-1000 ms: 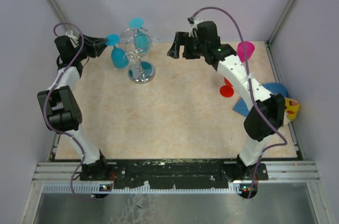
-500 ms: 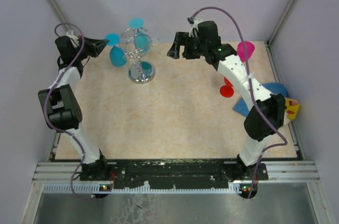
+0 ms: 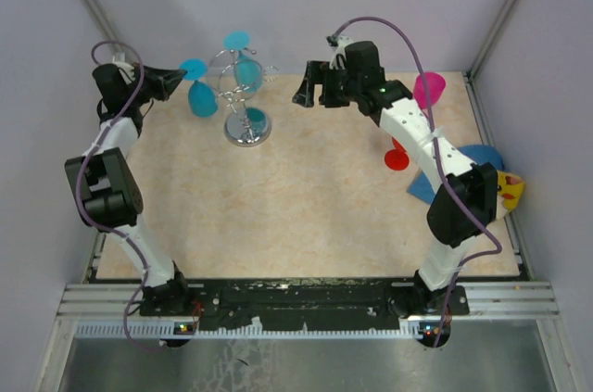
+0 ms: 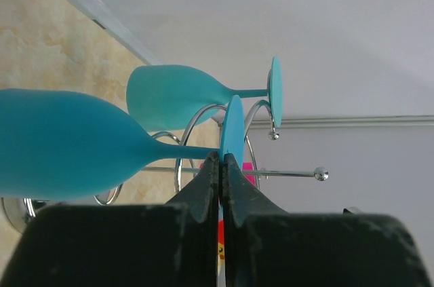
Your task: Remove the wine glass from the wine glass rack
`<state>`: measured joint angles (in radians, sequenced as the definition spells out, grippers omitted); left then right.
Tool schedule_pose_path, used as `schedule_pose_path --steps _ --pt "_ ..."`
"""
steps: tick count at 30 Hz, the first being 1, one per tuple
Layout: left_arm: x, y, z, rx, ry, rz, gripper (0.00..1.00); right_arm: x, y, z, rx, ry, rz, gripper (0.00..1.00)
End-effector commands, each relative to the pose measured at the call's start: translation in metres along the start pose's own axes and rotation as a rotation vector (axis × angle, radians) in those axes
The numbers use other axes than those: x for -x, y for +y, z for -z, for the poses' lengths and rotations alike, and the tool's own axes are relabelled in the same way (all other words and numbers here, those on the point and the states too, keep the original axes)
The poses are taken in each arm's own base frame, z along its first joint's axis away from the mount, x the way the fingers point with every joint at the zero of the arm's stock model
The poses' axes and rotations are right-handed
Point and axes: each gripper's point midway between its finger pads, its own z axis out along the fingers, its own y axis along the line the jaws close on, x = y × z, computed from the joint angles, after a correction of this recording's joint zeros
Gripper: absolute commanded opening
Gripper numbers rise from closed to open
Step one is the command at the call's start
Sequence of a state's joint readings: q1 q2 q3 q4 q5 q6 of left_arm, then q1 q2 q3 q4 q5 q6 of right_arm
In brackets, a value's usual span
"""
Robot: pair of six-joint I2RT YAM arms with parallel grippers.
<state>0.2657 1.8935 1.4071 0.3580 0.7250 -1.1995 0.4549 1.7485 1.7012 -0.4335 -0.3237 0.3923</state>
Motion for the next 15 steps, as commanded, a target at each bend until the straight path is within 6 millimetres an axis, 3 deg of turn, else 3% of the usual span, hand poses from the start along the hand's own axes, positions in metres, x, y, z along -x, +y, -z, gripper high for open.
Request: schedule_pose_path --steps 1,15 --pt "0.016 -0.015 0.016 -0.027 -0.045 -0.036 0.00 0.018 0.010 0.016 0.029 -0.066 0.039 0.85" --pt "0.050 -0.031 0.048 -0.007 -0.145 -0.134 0.00 0.013 0.008 0.017 0.026 -0.056 0.056 0.86"
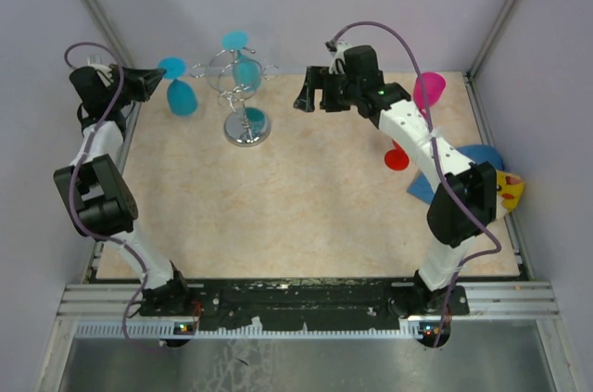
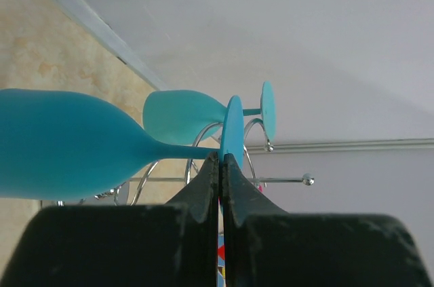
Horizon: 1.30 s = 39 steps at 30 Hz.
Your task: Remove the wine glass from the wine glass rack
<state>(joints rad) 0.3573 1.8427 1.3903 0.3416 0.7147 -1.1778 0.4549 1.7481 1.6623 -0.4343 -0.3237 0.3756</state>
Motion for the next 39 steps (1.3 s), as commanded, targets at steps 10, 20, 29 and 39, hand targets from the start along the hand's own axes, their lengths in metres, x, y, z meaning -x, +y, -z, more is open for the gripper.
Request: schedule_pose_path --steps 10,20,29,39 --pt "0.016 -0.046 0.083 0.221 -0.236 -0.497 0.00 0.026 0.019 0.037 0.041 -0.114 0.065 0.86" --pt "-0.038 -0.044 0.164 0.467 -0.266 -0.753 0.00 0.005 0.027 0.052 0.095 -0.125 0.034 0.87" --pt "-0.112 -0.048 0.192 0.582 -0.157 -1.046 0.00 -0.014 0.018 0.064 0.062 -0.126 0.020 0.87" --pt "-0.162 -0.015 0.178 0.735 0.011 -1.350 0.00 -0.028 0.006 0.062 0.023 -0.105 0.019 0.87"
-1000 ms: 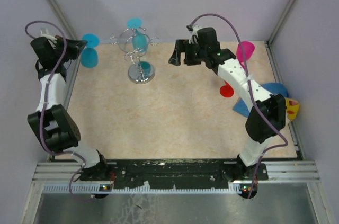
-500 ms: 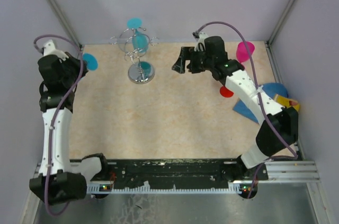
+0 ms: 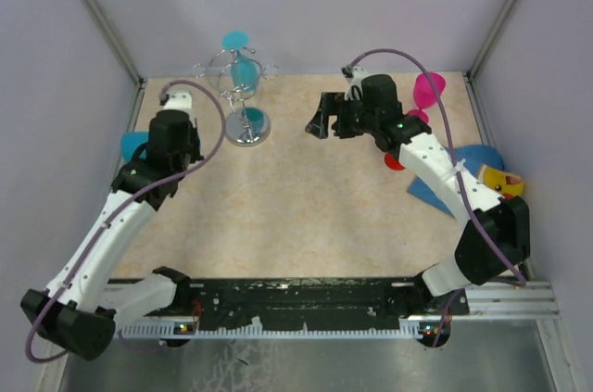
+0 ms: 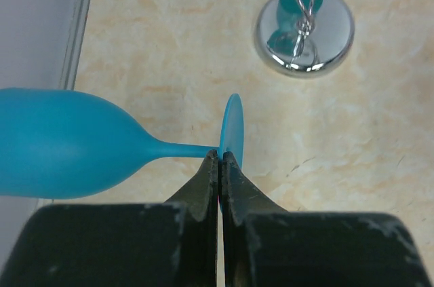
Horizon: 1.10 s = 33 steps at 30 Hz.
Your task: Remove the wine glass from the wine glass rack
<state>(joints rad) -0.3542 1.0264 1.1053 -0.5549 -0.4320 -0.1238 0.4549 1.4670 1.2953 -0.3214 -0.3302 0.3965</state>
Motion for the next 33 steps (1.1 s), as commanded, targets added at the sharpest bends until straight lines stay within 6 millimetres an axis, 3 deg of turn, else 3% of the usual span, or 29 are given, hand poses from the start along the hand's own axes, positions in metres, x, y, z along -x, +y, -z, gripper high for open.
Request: schedule_pose_path --steps 1,9,17,22,27,33 --pt "-0.017 -0.001 0.003 0.119 0.020 -0.214 0.00 0.020 0.005 0.011 0.004 -0.081 0.032 0.87" --pt "-0.035 -0.024 -0.003 0.152 0.018 -0.355 0.00 0.013 -0.002 0.007 -0.016 -0.067 0.032 0.87" --pt "-0.087 -0.048 -0.014 0.206 0.086 -0.606 0.00 0.007 -0.010 0.004 -0.042 -0.059 0.027 0.88" --pt "-0.103 -0.068 -0.027 0.189 0.103 -0.590 0.00 0.008 -0.018 0.006 -0.086 -0.060 0.024 0.88" --pt "-0.105 -0.073 -0.044 0.254 0.081 -0.629 0.00 0.014 -0.044 0.014 -0.207 -0.081 -0.010 0.88" --pt "-0.142 -0.081 -0.069 0.321 0.148 -0.703 0.00 0.032 -0.098 0.053 -0.460 -0.187 -0.067 0.88"
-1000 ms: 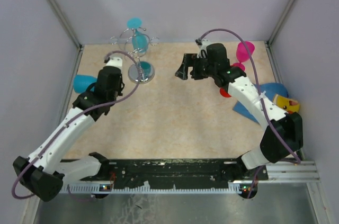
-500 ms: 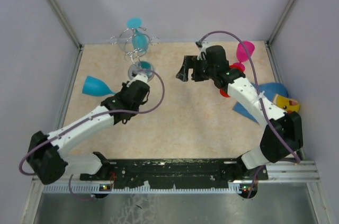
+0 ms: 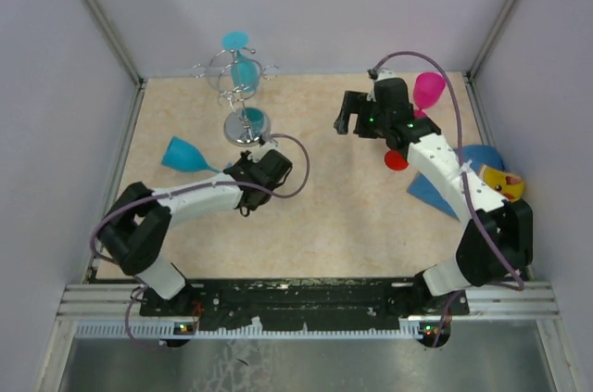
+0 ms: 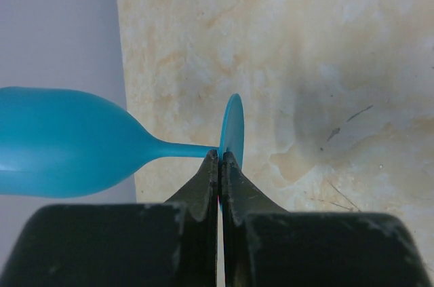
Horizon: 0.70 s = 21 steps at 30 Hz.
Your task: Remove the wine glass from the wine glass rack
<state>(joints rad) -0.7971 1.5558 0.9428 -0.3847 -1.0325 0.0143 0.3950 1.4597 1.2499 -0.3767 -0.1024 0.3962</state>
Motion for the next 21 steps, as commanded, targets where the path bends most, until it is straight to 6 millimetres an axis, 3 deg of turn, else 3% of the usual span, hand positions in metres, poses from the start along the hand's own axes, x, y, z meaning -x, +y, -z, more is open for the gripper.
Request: schedule_pose_path --steps 1,4,8,21 --pt "-0.002 -0.016 -0.013 0.055 0.011 -0.005 0.00 0.046 -0.044 0.043 -0.207 -0.192 -0.038 0.89" --pt "-0.009 -0.027 -0.021 0.064 0.030 -0.055 0.00 0.064 -0.058 0.065 -0.284 -0.270 -0.045 0.89" --pt "-0.015 -0.035 -0.029 0.095 0.050 -0.108 0.00 0.079 -0.055 0.081 -0.284 -0.330 -0.046 0.90" --pt "-0.026 -0.053 -0.044 0.135 0.086 -0.197 0.00 0.071 -0.051 0.069 -0.236 -0.303 -0.038 0.90"
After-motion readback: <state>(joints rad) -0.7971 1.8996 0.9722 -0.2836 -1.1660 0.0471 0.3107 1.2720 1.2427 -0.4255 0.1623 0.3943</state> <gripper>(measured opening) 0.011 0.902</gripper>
